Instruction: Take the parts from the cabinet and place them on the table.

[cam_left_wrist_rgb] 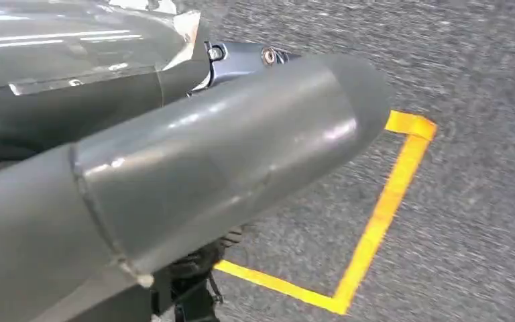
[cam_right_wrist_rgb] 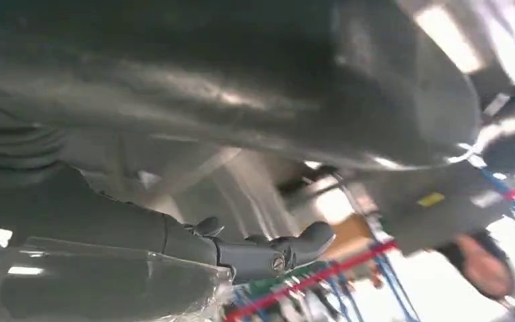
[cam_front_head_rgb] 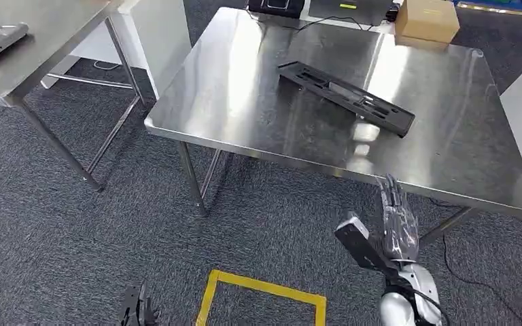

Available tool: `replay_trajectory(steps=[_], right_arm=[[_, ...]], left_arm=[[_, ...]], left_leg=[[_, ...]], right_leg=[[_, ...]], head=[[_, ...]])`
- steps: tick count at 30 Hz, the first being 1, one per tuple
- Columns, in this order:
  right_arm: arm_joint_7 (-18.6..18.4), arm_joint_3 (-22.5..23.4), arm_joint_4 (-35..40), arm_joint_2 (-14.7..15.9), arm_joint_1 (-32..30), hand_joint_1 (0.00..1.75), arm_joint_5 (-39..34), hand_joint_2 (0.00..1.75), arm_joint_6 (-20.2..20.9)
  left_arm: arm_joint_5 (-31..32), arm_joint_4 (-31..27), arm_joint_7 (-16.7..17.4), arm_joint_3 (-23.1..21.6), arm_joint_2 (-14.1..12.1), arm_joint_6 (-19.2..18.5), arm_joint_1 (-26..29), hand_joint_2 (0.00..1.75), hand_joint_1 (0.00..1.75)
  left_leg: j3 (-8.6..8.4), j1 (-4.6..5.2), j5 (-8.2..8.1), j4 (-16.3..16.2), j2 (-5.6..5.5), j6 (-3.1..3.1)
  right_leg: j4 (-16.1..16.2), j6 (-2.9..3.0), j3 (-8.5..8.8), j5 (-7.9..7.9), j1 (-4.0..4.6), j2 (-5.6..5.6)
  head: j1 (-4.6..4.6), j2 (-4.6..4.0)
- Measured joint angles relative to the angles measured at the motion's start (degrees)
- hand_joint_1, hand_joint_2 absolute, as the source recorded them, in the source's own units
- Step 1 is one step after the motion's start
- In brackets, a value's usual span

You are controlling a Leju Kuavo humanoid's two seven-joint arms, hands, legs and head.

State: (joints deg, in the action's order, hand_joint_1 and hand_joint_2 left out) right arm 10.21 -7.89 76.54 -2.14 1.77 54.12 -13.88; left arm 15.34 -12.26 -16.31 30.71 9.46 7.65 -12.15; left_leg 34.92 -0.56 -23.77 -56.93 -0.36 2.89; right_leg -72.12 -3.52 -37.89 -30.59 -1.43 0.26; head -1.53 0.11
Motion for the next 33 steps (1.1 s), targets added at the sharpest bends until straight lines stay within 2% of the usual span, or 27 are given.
replay_trajectory(steps=[1,2,3,4,6,7,8,9,10,12,13,14,15,16,17,18,19,22,23,24,25,27,28,29,30,32,33], right_arm=[[-0.22,0.67,0.00,-0.35,-0.32,0.00,-0.02,0.00,0.00],[-0.55,1.31,0.00,-0.59,-0.44,0.00,0.11,0.00,0.00],[-0.81,2.09,0.00,-0.83,-0.41,0.00,0.37,0.00,-0.02],[-0.94,2.80,0.00,-1.09,-0.40,0.00,0.59,0.00,-0.04],[-1.13,3.93,-0.02,-1.40,-0.66,0.00,0.77,0.00,-0.07],[-1.16,4.26,-0.04,-1.42,-0.83,0.00,0.83,0.00,-0.07],[-1.18,4.59,-0.07,-1.68,-0.85,0.00,0.85,0.00,-0.07],[-1.18,4.83,-0.07,-1.90,-0.77,0.00,0.90,0.00,-0.07],[-1.18,4.92,-0.07,-2.19,-0.87,0.00,0.90,0.00,-0.07],[-1.18,5.49,-0.31,-2.54,-0.95,0.00,0.87,0.00,-0.04],[-1.18,6.03,-0.57,-2.69,-0.91,0.00,0.65,0.00,-0.02],[-1.14,6.65,-0.94,-2.73,-0.89,0.00,0.39,0.00,-0.04],[-0.96,7.53,-1.61,-2.88,-0.85,0.00,-0.11,0.00,-0.24],[-0.79,8.24,-2.28,-2.99,-0.66,0.00,-0.42,0.00,-0.57],[-0.33,9.36,-3.68,-3.10,0.06,0.00,-1.29,0.00,-1.25],[0.19,10.58,-5.41,-3.23,1.03,0.00,-2.21,0.00,-2.00],[0.90,12.44,-7.68,-3.32,1.88,0.00,-3.48,0.00,-3.22],[1.27,17.86,-17.15,-3.32,5.63,0.00,-5.03,0.00,-7.31],[1.18,19.66,-21.22,-3.19,6.71,0.00,-5.18,0.00,-8.76],[1.14,20.97,-24.26,-3.01,7.40,0.00,-5.31,0.00,-9.89],[1.14,22.39,-28.08,-2.65,8.20,0.00,-5.38,0.00,-11.05],[-0.86,25.15,-36.04,-1.92,10.16,0.00,-4.88,0.00,-13.00],[-1.82,26.16,-39.03,-1.64,10.54,0.00,-4.57,0.00,-13.75],[-2.29,26.99,-41.60,-1.38,10.53,0.00,-4.22,0.00,-14.31],[-2.54,27.43,-43.40,-1.22,10.55,0.00,-4.06,0.00,-14.51],[-3.40,28.32,-47.01,-0.98,11.34,0.00,-3.89,0.00,-14.54],[-4.44,28.70,-48.27,-0.83,11.85,0.00,-3.85,0.00,-14.36]], left_arm=[[0.02,0.00,0.00,0.00,0.00,0.00,0.02,0.00,0.00],[0.11,0.00,0.00,0.00,0.02,0.00,0.01,0.00,0.00],[0.26,0.00,0.00,-0.02,0.11,0.02,0.02,0.00,0.00],[0.37,0.00,0.00,-0.02,0.11,0.04,0.02,0.00,0.00],[0.42,0.00,0.00,-0.02,0.13,0.06,0.08,0.00,0.00],[0.42,0.00,0.00,-0.02,0.22,0.04,0.15,0.00,0.00],[0.42,0.00,0.00,-0.02,0.13,0.09,0.17,0.00,0.00],[0.42,0.00,0.00,0.00,0.04,0.11,0.23,0.00,0.00],[0.42,0.00,0.02,-0.02,0.04,0.11,0.25,0.00,0.00],[0.50,0.00,0.04,-0.02,0.02,0.11,0.26,0.00,0.00],[0.61,0.00,0.07,-0.02,0.02,0.09,0.27,0.00,0.00],[0.63,0.00,0.11,-0.02,0.02,0.09,0.28,0.00,0.00],[0.70,0.02,0.22,-0.02,0.02,0.09,0.28,0.00,0.00],[0.79,0.00,0.26,-0.02,-0.02,0.09,0.26,0.00,0.00],[0.87,0.00,0.39,-0.04,-0.04,0.09,0.20,0.00,0.00],[1.05,0.00,0.48,-0.04,-0.02,0.09,0.04,0.00,0.00],[1.11,0.00,0.61,-0.07,0.02,0.09,-0.21,0.00,0.00],[1.20,0.00,0.90,-0.04,0.09,0.15,-0.31,0.00,0.00],[1.22,0.02,1.01,-0.04,0.22,0.17,-0.32,0.00,0.00],[1.22,0.00,1.05,-0.02,0.33,0.24,-0.49,0.00,0.00],[1.22,0.00,1.07,-0.02,0.35,0.33,-0.66,0.00,0.00],[1.22,0.00,1.14,-0.02,0.52,0.66,-0.64,0.00,0.00],[1.22,0.00,1.18,0.00,0.55,0.70,-0.61,0.00,0.00],[1.22,0.00,1.20,0.00,0.55,0.74,-0.57,0.00,0.00],[1.22,0.00,1.20,0.00,0.55,0.77,-0.55,0.00,0.00],[1.22,0.00,1.22,0.04,0.57,0.81,-0.60,0.00,0.00],[1.20,0.00,1.22,0.04,0.66,0.81,-0.69,0.00,0.00]], left_leg=[[0.46,0.08,0.47,0.00,0.02,-0.14],[0.82,0.11,0.90,0.00,0.02,-0.31],[0.94,0.08,1.28,-0.03,0.08,-0.55],[1.14,0.24,1.73,-0.02,0.13,-1.04],[1.02,-0.09,2.56,0.28,0.24,-1.82],[1.06,-0.12,3.09,0.67,0.24,-2.29],[1.48,-0.22,2.67,0.30,0.22,-2.60],[2.11,-0.21,0.36,-0.81,0.20,-2.86],[2.99,-0.30,-3.36,-3.89,0.20,-3.10],[5.57,-0.31,-9.21,-13.14,0.18,-3.69],[6.29,-0.32,-9.97,-16.63,0.19,-3.86],[5.87,-0.38,-9.28,-17.59,0.19,-3.94],[4.14,-0.53,-7.33,-16.16,0.21,-4.03],[1.80,-0.65,-5.54,-13.32,0.22,-4.08],[-1.90,-0.74,-4.15,-8.36,0.22,-4.02],[-5.25,-0.78,-4.85,-3.62,0.19,-3.91],[-7.16,-0.46,-5.90,-0.32,0.05,-3.60],[-6.41,0.25,-5.48,-0.25,-0.08,-2.38],[-5.97,-0.05,-4.77,0.30,0.14,-1.30],[-5.69,-0.10,-4.26,0.31,0.28,-0.54],[-4.96,-0.10,-3.72,0.31,0.24,0.24],[-3.42,0.04,-2.55,0.23,0.26,0.64],[-2.67,0.08,-2.03,0.20,0.25,0.67],[-1.97,0.10,-1.50,0.18,0.24,0.61],[-1.38,0.10,-1.04,0.14,0.22,0.51],[-0.35,0.08,-0.14,0.13,0.26,0.12],[-0.15,0.08,0.23,0.12,0.28,-0.13]], right_leg=[[4.44,-0.23,3.10,1.64,0.06,0.00],[9.98,0.02,6.87,2.56,0.25,0.00],[15.55,0.90,10.51,1.55,0.56,0.02],[17.94,1.22,12.13,1.04,0.93,0.05],[17.54,1.42,11.08,1.51,1.24,-0.12],[17.68,1.93,10.75,1.95,1.32,-0.11],[18.25,2.48,10.47,2.98,0.25,0.01],[18.22,2.81,10.24,3.46,0.39,0.04],[18.09,3.39,9.61,4.07,0.40,0.07],[17.87,3.55,8.06,5.16,0.58,0.10],[17.59,3.39,7.14,5.56,0.62,0.13],[17.24,3.32,6.32,5.95,0.62,0.17],[16.82,3.20,5.41,6.35,0.61,0.21],[16.53,2.97,4.70,6.60,0.56,0.21],[16.18,2.70,3.94,7.05,0.52,0.14],[15.84,2.27,3.63,7.34,0.53,0.07],[15.69,1.85,3.09,7.61,0.88,0.11],[15.95,0.31,3.06,8.95,0.78,0.21],[15.85,-0.03,2.84,9.14,0.68,0.10],[14.87,0.09,1.91,7.77,0.49,0.01],[12.17,0.48,0.73,5.20,0.45,-0.01],[2.58,0.83,-2.41,-0.19,0.35,-0.02],[-1.21,0.57,-3.37,-1.47,0.35,-0.02],[-2.69,0.07,-3.20,-1.46,0.33,-0.03],[-1.49,-0.46,-1.76,-0.57,0.33,-0.02],[8.22,-1.32,5.03,2.51,0.29,-0.01],[13.77,-1.13,8.82,2.92,0.30,-0.02]], head=[[-0.02,0.00],[-0.02,0.00],[-0.02,0.00],[-0.15,0.00],[0.15,0.00],[0.11,0.00],[0.26,0.00],[0.13,0.00],[-0.31,0.00],[-0.46,0.00],[-0.46,0.00],[-0.48,0.00],[-0.48,0.00],[-0.46,0.00],[-0.48,0.00],[-0.55,0.00],[-0.70,0.00],[-0.57,0.00],[-0.72,0.00],[-0.59,0.00],[-0.07,0.00],[0.15,0.00],[0.20,0.00],[0.20,0.00],[0.24,0.00],[0.26,0.00],[0.28,0.00]])
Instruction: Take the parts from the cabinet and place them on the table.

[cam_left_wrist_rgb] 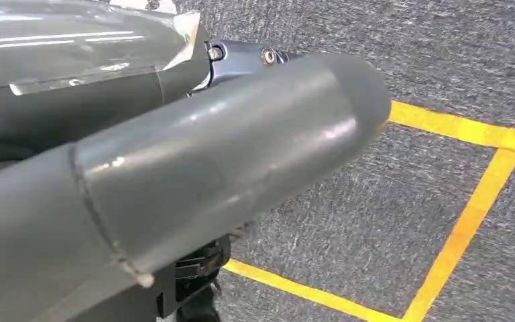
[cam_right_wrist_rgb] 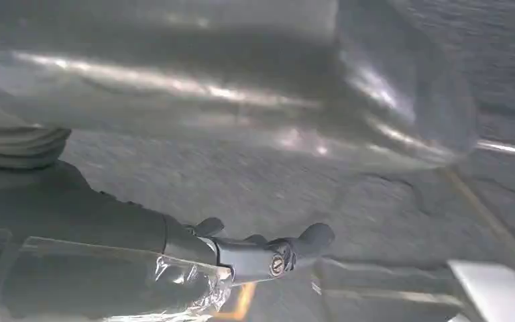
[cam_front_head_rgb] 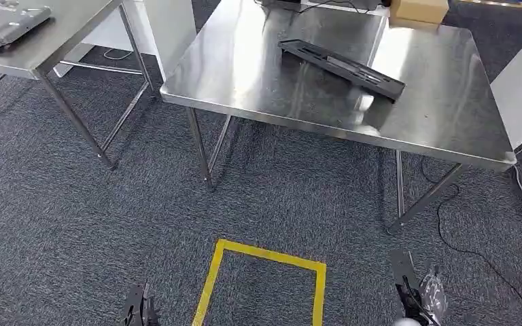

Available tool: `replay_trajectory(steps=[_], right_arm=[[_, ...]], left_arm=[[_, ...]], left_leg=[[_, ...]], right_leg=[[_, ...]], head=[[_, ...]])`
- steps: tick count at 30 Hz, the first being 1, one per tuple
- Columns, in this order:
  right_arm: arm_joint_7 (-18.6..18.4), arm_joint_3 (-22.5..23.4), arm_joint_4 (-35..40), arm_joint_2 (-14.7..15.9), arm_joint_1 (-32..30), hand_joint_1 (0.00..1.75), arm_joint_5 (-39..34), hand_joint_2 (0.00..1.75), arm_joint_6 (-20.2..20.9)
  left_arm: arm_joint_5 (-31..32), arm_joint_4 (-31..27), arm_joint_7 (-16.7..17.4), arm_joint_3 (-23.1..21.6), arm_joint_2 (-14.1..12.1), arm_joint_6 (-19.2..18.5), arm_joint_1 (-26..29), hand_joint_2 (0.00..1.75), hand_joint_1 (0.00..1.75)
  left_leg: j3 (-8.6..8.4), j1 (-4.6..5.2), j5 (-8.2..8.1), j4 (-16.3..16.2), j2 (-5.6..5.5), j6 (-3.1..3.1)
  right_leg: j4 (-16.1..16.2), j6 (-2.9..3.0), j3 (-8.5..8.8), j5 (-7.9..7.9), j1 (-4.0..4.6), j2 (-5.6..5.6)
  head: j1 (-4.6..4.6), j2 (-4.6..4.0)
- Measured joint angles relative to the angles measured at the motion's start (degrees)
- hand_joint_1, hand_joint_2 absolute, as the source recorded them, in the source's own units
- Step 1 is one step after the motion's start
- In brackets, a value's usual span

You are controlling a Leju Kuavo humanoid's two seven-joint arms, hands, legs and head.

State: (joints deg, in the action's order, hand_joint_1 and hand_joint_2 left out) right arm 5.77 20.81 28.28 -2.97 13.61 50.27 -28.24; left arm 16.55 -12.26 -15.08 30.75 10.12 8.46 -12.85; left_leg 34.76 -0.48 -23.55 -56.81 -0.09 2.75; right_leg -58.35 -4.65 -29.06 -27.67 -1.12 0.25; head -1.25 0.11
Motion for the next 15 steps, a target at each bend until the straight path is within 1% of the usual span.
replay_trajectory(steps=[1,2,3,4,5,6,7,8,9,10,11,12,13,14,15], right_arm=[[-1.34,0.39,-1.41,0.18,0.45,0.00,0.02,0.00,0.32],[-2.05,0.81,-2.60,0.26,0.56,0.00,-0.02,0.00,0.52],[-2.47,1.42,-4.07,0.35,0.51,0.00,-0.11,0.00,0.52],[-2.86,1.95,-5.33,0.55,0.36,0.00,-0.24,0.00,0.52],[-3.21,2.27,-6.16,0.52,0.15,0.00,-0.31,0.00,0.63],[-3.98,2.64,-7.17,0.48,0.24,0.00,-0.48,0.00,1.18],[-5.05,2.97,-7.98,0.46,0.20,0.00,-0.46,0.00,1.71],[-6.44,3.30,-8.82,0.46,-0.09,0.00,0.06,0.00,1.92],[-7.72,3.38,-9.59,0.44,-0.52,0.00,0.61,0.00,2.25],[-9.20,3.41,-10.45,0.46,-1.09,0.00,1.09,0.00,2.84],[-10.40,3.54,-11.23,0.44,-1.63,0.00,1.38,0.00,3.41],[-11.26,3.69,-11.87,0.35,-2.15,0.00,1.60,0.00,4.20],[-12.22,3.78,-12.52,0.13,-2.70,0.00,1.86,0.00,5.12],[-12.82,3.89,-13.04,-0.02,-3.23,0.00,1.86,0.00,6.07],[-13.15,4.02,-13.39,-0.24,-3.64,0.00,1.79,0.00,6.82]], left_arm=[[0.00,0.00,-0.02,0.00,0.09,0.00,-0.04,0.00,0.00],[0.00,0.00,-0.02,0.00,0.17,0.02,-0.09,0.00,0.00],[0.00,0.00,-0.02,0.00,0.20,0.04,-0.09,0.00,0.00],[0.04,0.00,-0.02,0.00,0.31,0.07,-0.02,0.00,0.00],[0.09,0.02,-0.02,0.00,0.33,0.18,0.05,0.00,0.00],[0.13,0.00,-0.02,0.00,0.31,0.22,0.04,0.00,0.00],[0.26,0.02,-0.02,0.00,0.28,0.26,0.03,0.00,0.00],[0.46,0.00,0.00,0.00,0.28,0.37,0.01,0.00,0.00],[0.52,0.00,0.00,-0.02,0.26,0.37,0.01,0.00,0.00],[0.57,0.02,0.02,-0.02,0.28,0.37,0.04,0.00,0.00],[0.61,0.02,0.07,-0.02,0.28,0.37,0.09,0.00,0.00],[0.70,0.02,0.13,-0.02,0.28,0.37,0.10,0.00,0.00],[0.94,0.02,0.13,-0.07,0.28,0.33,0.07,0.00,0.00],[1.14,0.02,0.13,-0.09,0.28,0.18,-0.01,0.00,0.00],[1.18,0.02,0.13,-0.11,0.28,0.04,-0.13,0.00,0.00]], left_leg=[[0.42,0.21,0.39,-0.03,0.03,-0.48],[0.42,0.16,0.85,0.13,0.11,-0.89],[0.42,0.11,1.10,0.05,0.08,-1.16],[0.41,-0.08,1.47,0.25,0.05,-1.56],[0.57,0.03,1.79,0.43,-0.01,-2.05],[1.22,-0.28,0.65,-0.35,-0.13,-2.24],[2.05,-0.21,-2.48,-2.58,-0.08,-2.43],[3.15,-0.27,-5.83,-6.25,-0.10,-2.64],[4.43,-0.27,-8.63,-10.65,-0.09,-2.88],[5.57,-0.28,-10.51,-14.98,-0.08,-3.11],[5.68,-0.30,-10.58,-17.00,-0.07,-3.19],[4.57,-0.32,-9.39,-16.37,-0.07,-3.18],[2.18,-0.33,-7.41,-13.27,-0.06,-3.11],[-1.10,-0.35,-5.57,-8.58,-0.06,-3.03],[-4.61,-0.41,-4.71,-3.41,-0.07,-2.91]], right_leg=[[3.80,0.80,2.30,-1.37,0.38,-0.04],[3.30,1.29,1.89,-0.94,0.65,-0.13],[3.51,1.47,1.20,-0.92,0.61,-0.15],[3.47,1.97,1.12,-0.68,0.79,-0.16],[3.81,2.73,0.80,-0.18,0.60,-0.14],[3.99,3.55,1.01,0.47,0.05,-0.05],[3.95,4.21,0.35,0.93,0.10,-0.04],[3.91,4.53,-0.13,1.29,0.13,0.00],[3.89,4.65,-0.59,1.70,0.23,0.08],[3.80,4.59,-1.16,2.04,0.30,0.19],[3.59,4.50,-1.76,2.37,0.37,0.23],[3.34,4.45,-2.36,2.62,0.37,0.23],[2.91,4.22,-2.93,2.78,0.36,0.21],[2.41,4.14,-3.41,2.83,0.29,0.19],[1.84,4.06,-3.78,2.86,0.27,0.15]], head=[[0.04,0.00],[-0.26,0.00],[0.05,0.00],[-0.09,0.00],[0.04,0.00],[0.07,0.00],[-0.28,0.00],[-0.65,0.00],[-0.61,0.00],[-0.66,0.00],[-0.61,0.00],[-0.66,0.00],[-0.63,0.00],[-0.68,0.00],[-0.66,0.00]])
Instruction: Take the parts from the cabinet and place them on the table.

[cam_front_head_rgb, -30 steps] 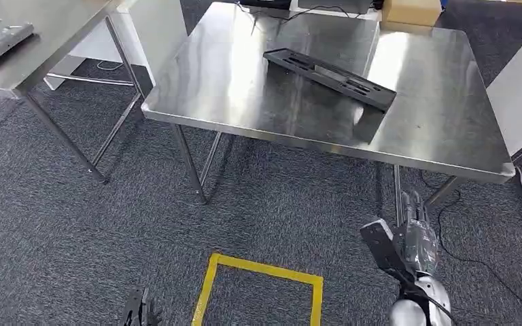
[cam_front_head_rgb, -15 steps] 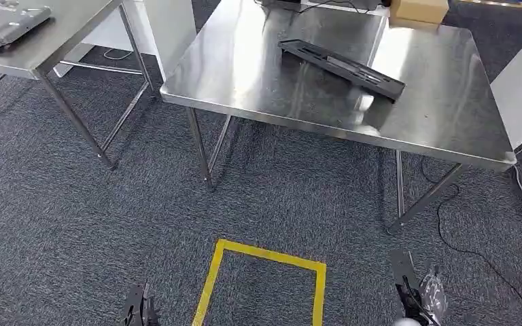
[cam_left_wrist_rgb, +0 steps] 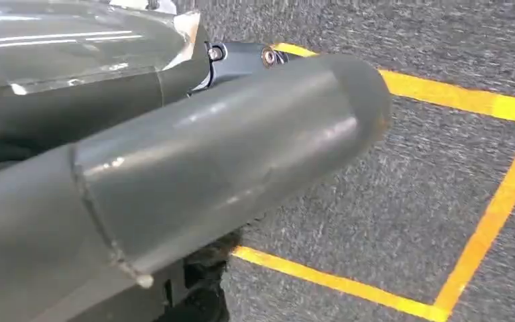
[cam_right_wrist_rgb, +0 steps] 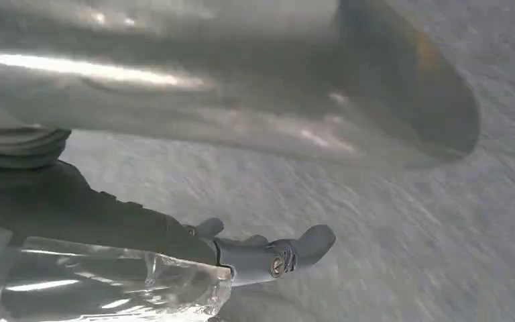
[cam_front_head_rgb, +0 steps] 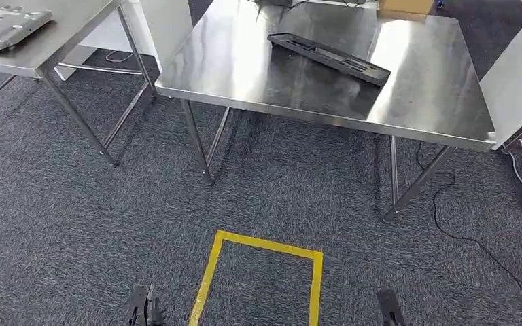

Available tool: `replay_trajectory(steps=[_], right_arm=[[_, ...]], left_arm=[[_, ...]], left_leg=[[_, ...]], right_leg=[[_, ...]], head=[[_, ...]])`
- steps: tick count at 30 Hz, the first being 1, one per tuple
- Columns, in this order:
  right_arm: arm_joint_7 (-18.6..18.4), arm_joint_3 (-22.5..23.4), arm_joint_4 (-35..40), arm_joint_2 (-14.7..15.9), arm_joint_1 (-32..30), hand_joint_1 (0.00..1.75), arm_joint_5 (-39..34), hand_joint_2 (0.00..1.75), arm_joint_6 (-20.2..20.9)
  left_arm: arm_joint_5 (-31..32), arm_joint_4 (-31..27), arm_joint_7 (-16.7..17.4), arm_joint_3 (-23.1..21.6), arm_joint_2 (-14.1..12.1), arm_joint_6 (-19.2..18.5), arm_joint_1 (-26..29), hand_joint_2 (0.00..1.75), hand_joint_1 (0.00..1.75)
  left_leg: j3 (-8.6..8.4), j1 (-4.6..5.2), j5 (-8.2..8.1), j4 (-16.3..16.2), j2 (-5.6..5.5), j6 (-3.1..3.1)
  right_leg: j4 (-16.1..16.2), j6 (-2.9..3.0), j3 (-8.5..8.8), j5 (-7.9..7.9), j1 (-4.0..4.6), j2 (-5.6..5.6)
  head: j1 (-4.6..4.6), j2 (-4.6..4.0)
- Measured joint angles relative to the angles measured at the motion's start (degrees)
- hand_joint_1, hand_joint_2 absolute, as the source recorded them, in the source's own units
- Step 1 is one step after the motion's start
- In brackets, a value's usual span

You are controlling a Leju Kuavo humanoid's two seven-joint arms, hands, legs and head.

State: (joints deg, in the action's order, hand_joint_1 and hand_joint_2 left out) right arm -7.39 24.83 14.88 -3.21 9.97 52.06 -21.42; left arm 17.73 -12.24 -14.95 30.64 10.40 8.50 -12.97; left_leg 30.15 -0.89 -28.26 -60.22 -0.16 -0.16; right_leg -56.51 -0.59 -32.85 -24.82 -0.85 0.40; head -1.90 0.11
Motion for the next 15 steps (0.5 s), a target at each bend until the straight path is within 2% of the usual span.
replay_trajectory(steps=[1,2,4,5,6,7,8,9,10,11,12,13,14,15], right_arm=[[-0.22,0.22,-0.26,-0.09,-0.45,0.00,-0.20,0.00,0.44],[-0.48,0.31,-0.61,-0.26,-0.66,0.00,-0.15,0.00,1.09],[-0.83,0.44,-1.25,-0.52,-0.95,0.00,-0.35,0.00,2.93],[-0.79,0.72,-1.42,-0.59,-1.25,0.00,-0.88,0.00,3.78],[-0.66,1.18,-1.66,-0.65,-1.47,0.00,-1.40,0.00,4.54],[-0.57,1.57,-1.90,-0.81,-1.75,0.00,-1.53,0.00,5.26],[-0.48,1.90,-2.05,-0.96,-1.86,0.00,-1.29,0.00,6.00],[-0.61,2.10,-2.23,-1.05,-1.90,0.00,-0.52,0.00,6.84],[-1.09,2.08,-2.40,-1.27,-1.99,0.00,0.59,0.00,7.84],[-1.57,2.08,-2.58,-1.51,-2.11,0.00,1.29,0.00,8.80],[-1.81,2.08,-2.73,-1.75,-2.26,0.00,1.40,0.00,9.55],[-1.90,2.08,-2.80,-2.08,-2.37,0.00,1.40,0.00,10.14],[-1.94,2.08,-2.88,-2.31,-2.36,0.00,1.38,0.00,10.33],[-1.97,2.08,-2.91,-2.49,-2.26,0.00,1.38,0.00,10.51]], left_arm=[[0.04,0.00,0.02,-0.02,0.04,-0.11,-0.20,0.00,0.00],[0.11,0.00,0.02,-0.02,0.04,-0.13,-0.20,0.00,0.00],[0.42,0.00,0.02,-0.02,0.04,-0.22,-0.18,0.00,0.00],[0.46,0.00,0.00,-0.04,0.13,-0.26,-0.19,0.00,0.00],[0.46,0.00,-0.02,-0.07,0.26,-0.37,-0.25,0.00,0.00],[0.54,0.00,-0.04,-0.07,0.24,-0.41,-0.31,0.00,0.00],[0.63,0.00,-0.11,-0.09,0.24,-0.63,-0.30,0.00,0.00],[0.77,0.00,-0.11,-0.13,0.24,-0.72,-0.28,0.00,0.00],[1.09,0.00,-0.11,-0.20,0.24,-0.72,-0.28,0.00,0.00],[1.14,0.00,-0.11,-0.26,0.24,-0.72,-0.28,0.00,0.00],[1.16,0.00,-0.07,-0.33,0.24,-0.72,-0.26,0.00,0.00],[1.18,0.00,-0.04,-0.39,0.24,-0.72,-0.26,0.00,0.00],[1.18,0.00,-0.04,-0.46,0.26,-0.72,-0.28,0.00,0.00],[1.20,0.00,-0.04,-0.50,0.31,-0.72,-0.33,0.00,0.00]], left_leg=[[-1.71,0.17,-2.03,2.93,-0.14,0.30],[-1.12,0.50,-0.99,2.35,-0.30,1.11],[-0.71,0.76,-1.01,2.61,-0.28,1.51],[-0.47,0.76,-0.52,2.84,-0.26,2.15],[-0.07,0.26,0.19,3.19,-0.08,2.88],[0.55,0.36,0.70,3.19,-0.08,3.36],[1.20,0.38,1.20,3.16,-0.04,3.67],[1.87,0.41,1.71,3.13,0.04,3.69],[2.57,0.44,2.17,3.08,0.13,3.67],[3.18,0.44,2.62,3.06,0.22,3.63],[3.74,0.44,3.06,3.06,0.25,3.53],[4.19,0.44,3.48,3.05,0.24,3.39],[4.57,0.44,3.88,3.06,0.23,3.23],[4.80,0.44,4.24,3.05,0.20,3.01]], right_leg=[[-0.29,-0.34,-0.52,0.20,0.29,0.01],[-0.40,-0.70,-0.64,0.44,0.36,-0.03],[-0.39,-1.54,-0.82,1.03,0.41,-0.08],[-0.25,-2.09,-0.91,1.40,0.52,-0.12],[-0.80,-2.23,-1.43,1.08,0.18,-0.17],[-2.68,-2.06,-2.68,-0.96,0.26,-0.26],[-6.64,-1.75,-4.28,-3.65,0.13,-0.28],[-11.73,-1.61,-6.15,-6.19,0.11,-0.28],[-16.14,-1.67,-7.61,-8.08,0.12,-0.28],[-18.74,-1.94,-8.07,-9.12,0.11,-0.28],[-18.25,-2.33,-7.04,-9.04,0.10,-0.27],[-14.88,-2.76,-4.34,-8.19,0.10,-0.27],[-9.08,-3.10,-0.49,-6.74,0.11,-0.26],[-2.68,-3.18,3.75,-5.40,0.13,-0.27]], head=[[-0.04,0.00],[0.06,0.00],[0.02,0.00],[0.07,0.00],[-0.02,0.00],[0.30,0.00],[0.70,0.00],[0.72,0.00],[0.70,0.00],[0.79,0.00],[0.74,0.00],[0.81,0.00],[0.79,0.00],[0.81,0.00]])
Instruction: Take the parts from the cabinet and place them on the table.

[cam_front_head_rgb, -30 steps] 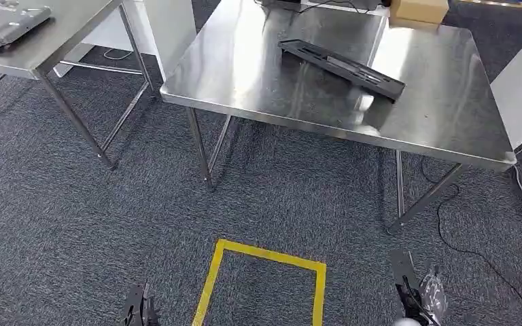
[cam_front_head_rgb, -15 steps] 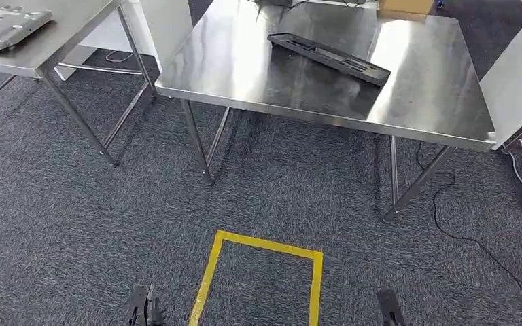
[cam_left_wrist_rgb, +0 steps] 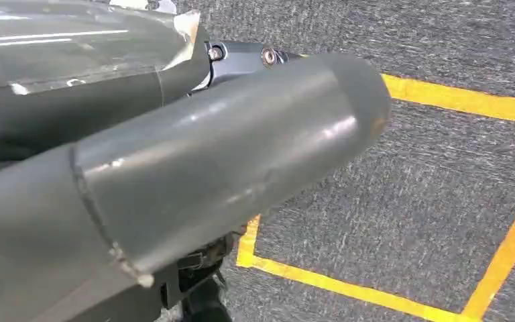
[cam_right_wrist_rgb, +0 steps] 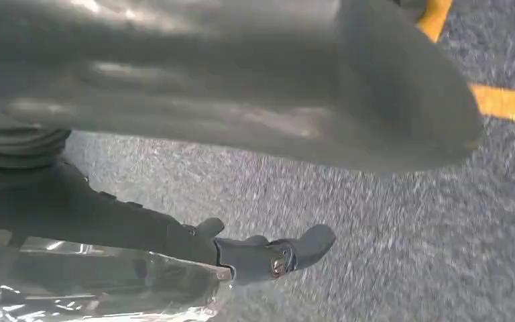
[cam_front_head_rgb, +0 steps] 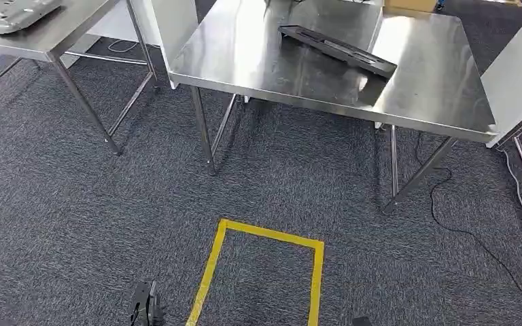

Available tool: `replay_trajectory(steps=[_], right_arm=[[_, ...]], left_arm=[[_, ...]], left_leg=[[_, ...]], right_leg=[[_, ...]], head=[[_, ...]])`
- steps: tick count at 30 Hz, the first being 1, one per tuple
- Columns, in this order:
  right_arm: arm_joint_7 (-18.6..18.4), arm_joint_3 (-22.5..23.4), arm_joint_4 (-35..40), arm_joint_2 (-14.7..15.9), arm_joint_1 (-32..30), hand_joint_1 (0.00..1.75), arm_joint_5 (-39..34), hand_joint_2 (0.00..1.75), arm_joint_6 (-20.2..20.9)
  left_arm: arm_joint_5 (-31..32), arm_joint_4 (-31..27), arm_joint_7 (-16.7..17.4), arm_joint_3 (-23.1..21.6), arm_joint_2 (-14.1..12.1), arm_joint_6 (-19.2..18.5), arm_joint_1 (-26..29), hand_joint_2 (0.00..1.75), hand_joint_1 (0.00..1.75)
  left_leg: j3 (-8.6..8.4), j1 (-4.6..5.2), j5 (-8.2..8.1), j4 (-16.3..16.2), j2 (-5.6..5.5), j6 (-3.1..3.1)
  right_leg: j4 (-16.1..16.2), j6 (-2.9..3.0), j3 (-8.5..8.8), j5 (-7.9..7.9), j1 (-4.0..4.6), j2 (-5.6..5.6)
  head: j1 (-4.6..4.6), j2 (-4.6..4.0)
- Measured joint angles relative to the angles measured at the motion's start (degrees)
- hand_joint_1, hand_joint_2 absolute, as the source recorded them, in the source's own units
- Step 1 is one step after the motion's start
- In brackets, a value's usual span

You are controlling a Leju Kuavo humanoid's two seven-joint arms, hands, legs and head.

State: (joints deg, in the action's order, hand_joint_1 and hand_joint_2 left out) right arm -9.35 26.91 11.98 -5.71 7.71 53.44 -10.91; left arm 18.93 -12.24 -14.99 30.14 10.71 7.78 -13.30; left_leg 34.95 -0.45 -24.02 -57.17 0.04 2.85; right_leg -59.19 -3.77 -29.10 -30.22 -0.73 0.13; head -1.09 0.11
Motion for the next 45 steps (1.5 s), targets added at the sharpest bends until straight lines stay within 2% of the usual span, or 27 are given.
replay_trajectory(steps=[1,5,6,7,9,10,12,14,15,16,17,20,21,23,25,26,27,28,30,31,32,35,37,39,41,43,45], right_arm=[[0.00,0.00,-0.02,-0.09,0.22,0.00,0.00,0.00,0.07],[-0.07,0.04,-0.20,-0.28,0.18,0.00,-0.15,0.00,0.18],[-0.07,0.04,-0.26,-0.42,0.18,0.00,-0.15,0.00,0.18],[-0.07,0.07,-0.26,-0.41,0.34,0.00,-0.20,0.00,0.18],[-0.04,0.09,-0.26,-0.55,0.30,0.00,-0.24,0.00,0.22],[-0.04,0.09,-0.28,-0.57,0.17,0.00,-0.24,0.00,0.22],[-0.04,0.13,-0.35,-0.57,0.09,0.00,-0.26,0.00,0.37],[-0.04,0.24,-0.42,-0.57,0.10,0.00,-0.33,0.00,0.66],[-0.07,0.41,-0.44,-0.63,0.11,0.00,-0.46,0.00,0.76],[-0.09,0.55,-0.44,-0.63,0.15,0.00,-0.48,0.00,0.85],[-0.15,0.61,-0.44,-0.61,0.19,0.00,-0.46,0.00,0.92],[-0.35,0.66,-0.46,-0.59,0.45,0.00,-0.24,0.00,1.31],[-0.48,0.66,-0.48,-0.55,0.41,0.00,-0.11,0.00,1.38],[-0.63,0.66,-0.57,-0.55,0.42,0.00,0.17,0.00,1.40],[-0.63,0.66,-0.59,-0.52,0.48,0.00,0.50,0.00,1.40],[-0.63,0.66,-0.63,-0.52,0.45,0.00,0.57,0.00,1.40],[-0.63,0.68,-0.66,-0.48,0.39,0.00,0.66,0.00,1.40],[-0.63,0.72,-0.66,-0.46,0.35,0.00,0.68,0.00,1.40],[-0.63,0.74,-0.66,-0.44,0.46,0.00,0.77,0.00,1.40],[-0.63,0.74,-0.66,-0.41,0.63,0.00,0.92,0.00,1.38],[-0.61,0.74,-0.66,-0.41,0.82,0.00,1.07,0.00,1.31],[-0.57,0.72,-0.68,-0.48,0.74,0.00,1.62,0.00,1.29],[-0.57,0.74,-0.72,-0.61,0.80,0.00,1.86,0.00,1.29],[-0.55,0.76,-0.72,-0.59,0.88,0.00,1.92,0.00,1.29],[-0.55,0.77,-0.74,-0.72,0.71,0.00,1.97,0.00,1.38],[-0.55,0.77,-0.74,-0.76,0.66,0.00,2.03,0.00,1.49],[-0.57,0.79,-0.74,-0.90,0.58,0.00,2.10,0.00,1.49]], left_arm=[[0.02,0.00,0.00,-0.02,0.11,0.00,-0.04,0.00,0.00],[-0.07,0.00,0.07,-0.07,0.24,0.44,-0.05,0.00,0.00],[-0.16,0.00,0.07,-0.04,0.20,0.66,-0.03,0.00,0.00],[-0.18,0.00,0.07,-0.04,0.13,0.72,0.02,0.00,0.00],[-0.24,0.00,0.09,-0.04,0.13,0.87,0.05,0.00,0.00],[-0.24,0.00,0.09,-0.04,0.04,0.87,0.09,0.00,0.00],[-0.59,0.02,0.09,-0.04,0.02,1.09,0.28,0.00,0.00],[-0.77,0.02,0.09,-0.02,0.00,1.22,0.28,0.00,0.00],[-0.79,0.02,0.09,-0.02,-0.02,1.42,0.18,0.00,0.00],[-0.79,0.02,0.07,-0.02,-0.04,1.60,0.03,0.00,0.00],[-0.81,0.02,0.07,-0.02,-0.07,1.77,-0.10,0.00,0.00],[-1.16,0.02,0.02,-0.02,-0.13,2.10,0.06,0.00,0.00],[-1.23,0.02,-0.09,0.00,-0.04,2.12,0.03,0.00,0.00],[-1.27,0.02,-1.34,0.04,-0.07,1.92,0.04,0.00,0.00],[-1.31,0.02,-2.34,0.09,-0.09,1.70,0.52,0.00,0.00],[-1.38,0.04,-2.66,0.13,-0.15,1.62,0.81,0.00,0.00],[-1.40,0.04,-2.93,0.20,-0.18,1.60,1.11,0.00,0.00],[-1.42,0.04,-3.04,0.22,-0.20,1.62,1.30,0.00,0.00],[-1.60,0.04,-3.17,0.31,-0.22,1.64,1.46,0.00,0.00],[-1.82,0.07,-3.24,0.37,-0.22,1.75,1.44,0.00,0.00],[-1.86,0.07,-3.39,0.46,-0.18,1.86,1.49,0.00,0.00],[-2.25,0.09,-3.56,0.61,-0.13,2.19,1.63,0.00,0.00],[-2.47,0.11,-3.87,0.72,-0.15,2.43,1.93,0.00,0.00],[-2.49,0.13,-3.93,0.90,-0.22,2.47,2.26,0.00,0.00],[-2.67,0.17,-4.07,1.09,-0.24,2.69,2.54,0.00,0.00],[-2.84,0.24,-4.15,1.47,-0.26,2.99,2.75,0.00,0.00],[-3.00,0.24,-4.17,1.59,-0.31,3.15,2.83,0.00,0.00]], left_leg=[[0.02,0.03,0.32,-0.05,0.03,-0.29],[0.18,-0.19,1.74,0.44,0.12,-2.01],[0.59,-0.18,1.65,0.19,-0.01,-2.37],[1.34,-0.25,-0.17,-0.95,-0.11,-2.66],[4.08,-0.34,-6.32,-8.64,-0.18,-3.22],[5.89,-0.34,-9.05,-14.03,-0.19,-3.54],[6.09,-0.35,-10.05,-17.41,-0.18,-3.68],[1.24,-0.38,-7.31,-11.02,-0.15,-3.57],[-3.11,-0.41,-5.31,-4.58,-0.15,-3.37],[-5.96,-0.42,-5.31,-0.28,-0.20,-3.12],[-6.00,-0.10,-5.14,0.39,-0.31,-2.55],[-5.32,0.49,-4.37,0.16,-0.31,-1.32],[-5.02,0.26,-3.58,0.52,-0.14,-0.53],[-3.92,0.05,-2.62,0.57,0.04,0.45],[-2.60,0.11,-1.76,0.53,0.10,0.61],[-1.86,0.13,-1.26,0.50,0.16,0.55],[-1.12,0.13,-0.75,0.47,0.19,0.48],[-0.53,0.12,-0.29,0.46,0.19,0.38],[0.42,0.08,0.58,0.45,0.12,0.04],[0.63,0.06,1.04,0.43,0.06,-0.20],[0.90,0.18,1.37,0.37,0.04,-0.60],[0.93,-0.09,2.77,0.83,0.21,-1.85],[1.59,-0.34,2.37,0.46,-0.10,-2.56],[3.34,-0.35,-4.17,-4.84,-0.20,-2.97],[5.76,-0.36,-9.76,-14.03,-0.22,-3.54],[5.02,-0.52,-8.75,-16.53,-0.18,-3.80],[-0.30,-0.91,-5.20,-10.02,-0.16,-4.02]], right_leg=[[4.42,0.57,2.46,-0.34,0.01,0.00],[4.15,2.49,1.66,1.01,0.80,-0.07],[4.80,3.11,1.41,2.07,0.09,0.00],[4.79,3.43,1.31,2.57,0.05,0.08],[4.68,4.08,0.11,3.55,0.08,0.15],[4.59,4.11,-0.62,4.04,0.18,0.19],[4.17,3.93,-1.91,4.68,0.20,0.19],[3.61,3.68,-2.88,5.08,0.15,0.17],[3.30,3.39,-3.24,5.27,0.12,0.15],[2.99,3.19,-3.34,5.40,0.17,0.18],[2.72,2.90,-3.69,5.55,0.91,0.19],[2.95,1.64,-3.88,6.44,0.57,0.18],[2.82,1.20,-4.28,6.63,0.53,0.16],[-1.17,1.47,-6.35,2.59,0.28,0.08],[-10.08,1.83,-9.32,-2.50,0.07,0.08],[-14.15,1.63,-10.41,-4.24,0.02,0.08],[-15.87,1.07,-10.27,-4.53,-0.04,0.08],[-14.62,0.54,-8.75,-3.75,-0.08,0.08],[-6.10,-0.35,-2.70,-0.77,-0.14,0.08],[0.08,-0.17,1.49,-0.02,-0.12,0.08],[4.39,0.47,4.47,-0.70,0.17,0.07],[4.87,1.53,3.73,-0.18,0.72,-0.04],[5.70,2.93,3.11,1.37,-0.32,0.20],[5.64,3.96,2.17,2.34,-0.11,0.22],[5.46,3.98,0.95,3.45,0.02,0.34],[4.88,3.72,-0.70,4.27,-0.04,0.40],[4.26,3.07,-1.93,4.70,-0.24,0.38]], head=[[-0.02,0.00],[-0.22,0.00],[0.07,0.00],[-0.13,0.00],[-0.66,0.00],[-0.61,0.00],[-0.63,0.00],[-0.66,0.00],[-0.68,0.00],[-0.70,0.00],[-0.61,0.00],[-0.33,0.00],[-0.33,0.00],[0.15,0.00],[0.22,0.00],[0.26,0.00],[0.22,0.00],[0.20,0.00],[0.22,0.00],[0.22,0.00],[0.24,0.00],[0.04,0.00],[0.17,0.00],[-0.66,0.00],[-0.63,0.00],[-0.70,0.00],[-0.68,0.00]])
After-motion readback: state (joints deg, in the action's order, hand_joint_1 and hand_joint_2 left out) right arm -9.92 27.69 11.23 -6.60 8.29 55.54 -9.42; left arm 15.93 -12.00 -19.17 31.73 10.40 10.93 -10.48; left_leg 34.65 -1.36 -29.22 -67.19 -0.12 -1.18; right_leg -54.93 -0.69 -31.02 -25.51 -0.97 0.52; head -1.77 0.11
